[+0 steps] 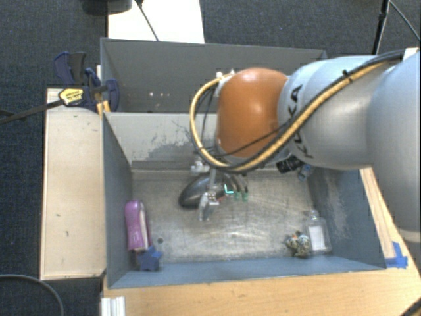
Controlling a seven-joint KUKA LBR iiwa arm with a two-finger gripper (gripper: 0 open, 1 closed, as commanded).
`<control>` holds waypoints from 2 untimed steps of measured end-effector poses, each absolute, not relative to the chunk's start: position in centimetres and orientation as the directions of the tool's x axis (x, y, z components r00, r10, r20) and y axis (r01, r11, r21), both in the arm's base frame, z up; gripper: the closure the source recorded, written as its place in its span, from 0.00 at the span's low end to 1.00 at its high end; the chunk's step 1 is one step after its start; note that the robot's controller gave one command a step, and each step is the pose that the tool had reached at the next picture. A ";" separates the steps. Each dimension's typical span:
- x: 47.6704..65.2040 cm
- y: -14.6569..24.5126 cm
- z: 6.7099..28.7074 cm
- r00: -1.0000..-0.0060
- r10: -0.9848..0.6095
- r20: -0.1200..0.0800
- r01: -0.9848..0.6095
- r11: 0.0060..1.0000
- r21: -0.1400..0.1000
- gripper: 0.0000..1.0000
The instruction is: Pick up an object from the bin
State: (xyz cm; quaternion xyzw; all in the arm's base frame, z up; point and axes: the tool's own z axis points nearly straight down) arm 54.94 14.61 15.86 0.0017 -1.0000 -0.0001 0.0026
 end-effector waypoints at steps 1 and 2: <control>56.9 8.4 7.3 -0.999 -0.042 -0.008 -0.042 0.999 0.002 0.00; 57.0 8.7 7.6 -0.999 -0.043 -0.011 -0.043 0.999 0.002 1.00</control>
Offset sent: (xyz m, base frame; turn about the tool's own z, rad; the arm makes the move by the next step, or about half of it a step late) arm 0.0172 -0.0594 -0.0856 -0.0440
